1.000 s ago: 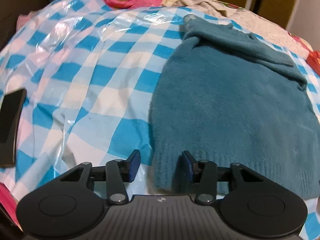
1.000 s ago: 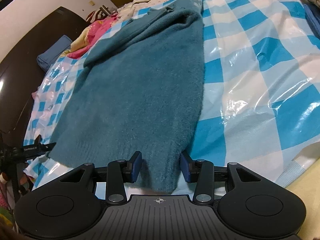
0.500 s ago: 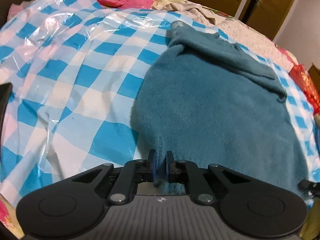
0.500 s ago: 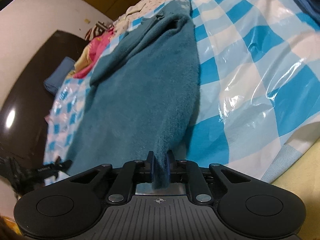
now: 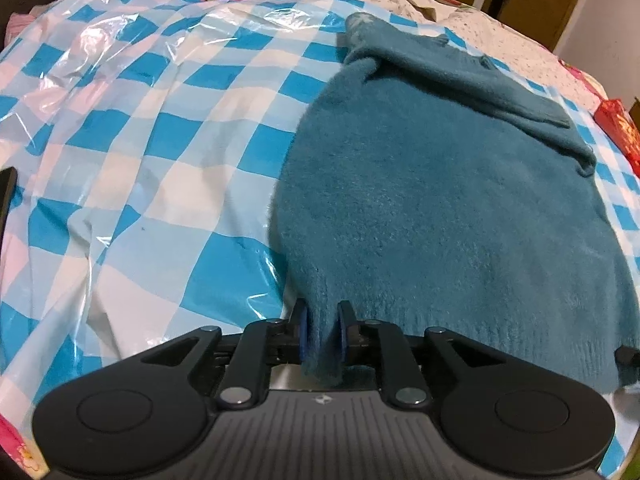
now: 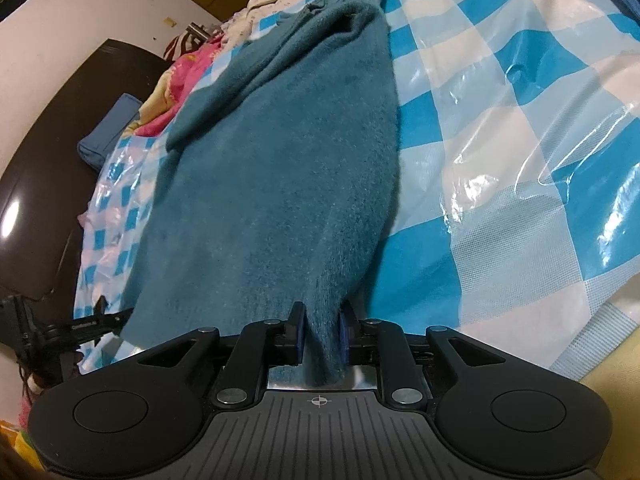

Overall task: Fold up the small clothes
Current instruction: 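Lift the hem with both tools and fold it toward the collar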

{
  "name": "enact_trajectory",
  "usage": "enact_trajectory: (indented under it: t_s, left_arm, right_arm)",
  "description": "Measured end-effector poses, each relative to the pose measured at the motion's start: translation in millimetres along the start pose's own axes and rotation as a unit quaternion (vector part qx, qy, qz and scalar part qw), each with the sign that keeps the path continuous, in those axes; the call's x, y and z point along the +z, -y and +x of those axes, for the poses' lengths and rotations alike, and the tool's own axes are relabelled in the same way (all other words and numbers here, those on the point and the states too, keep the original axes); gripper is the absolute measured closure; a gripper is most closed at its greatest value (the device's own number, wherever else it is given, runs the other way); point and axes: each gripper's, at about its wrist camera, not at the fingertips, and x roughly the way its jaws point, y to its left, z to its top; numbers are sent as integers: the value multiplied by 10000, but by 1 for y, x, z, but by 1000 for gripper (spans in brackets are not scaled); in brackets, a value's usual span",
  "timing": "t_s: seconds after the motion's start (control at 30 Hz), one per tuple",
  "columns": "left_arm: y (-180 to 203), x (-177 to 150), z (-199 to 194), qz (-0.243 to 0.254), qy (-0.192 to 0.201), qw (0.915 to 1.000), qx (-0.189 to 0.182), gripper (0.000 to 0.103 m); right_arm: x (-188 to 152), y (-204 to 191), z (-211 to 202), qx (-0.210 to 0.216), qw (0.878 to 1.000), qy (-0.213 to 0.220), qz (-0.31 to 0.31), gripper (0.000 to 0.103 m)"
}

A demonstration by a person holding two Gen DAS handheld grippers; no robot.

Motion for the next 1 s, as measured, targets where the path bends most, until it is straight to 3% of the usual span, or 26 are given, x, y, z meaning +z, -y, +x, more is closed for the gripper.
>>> enact_trajectory:
  t_s: [0.33,0.57,0.8,1.0]
  left_arm:
    - [-9,-5,-11,-424,152,9985,-304,83]
    - [-6,-2,-27,-622,426,9941,-781,83]
    - [-10,15,-26,-1218,560,9788,-1547,83]
    - [-6,44,-22,-1433,791,9661,-1998,83]
  right_arm:
    - [-2,6,-5,172,9996,109,169,90]
    - [0,17,-16,871,9929,354,727,91]
    - [14,13,-20,1470,9811,488,1157,92]
    - [47,-3,-27,1938,9704,752,1233,92]
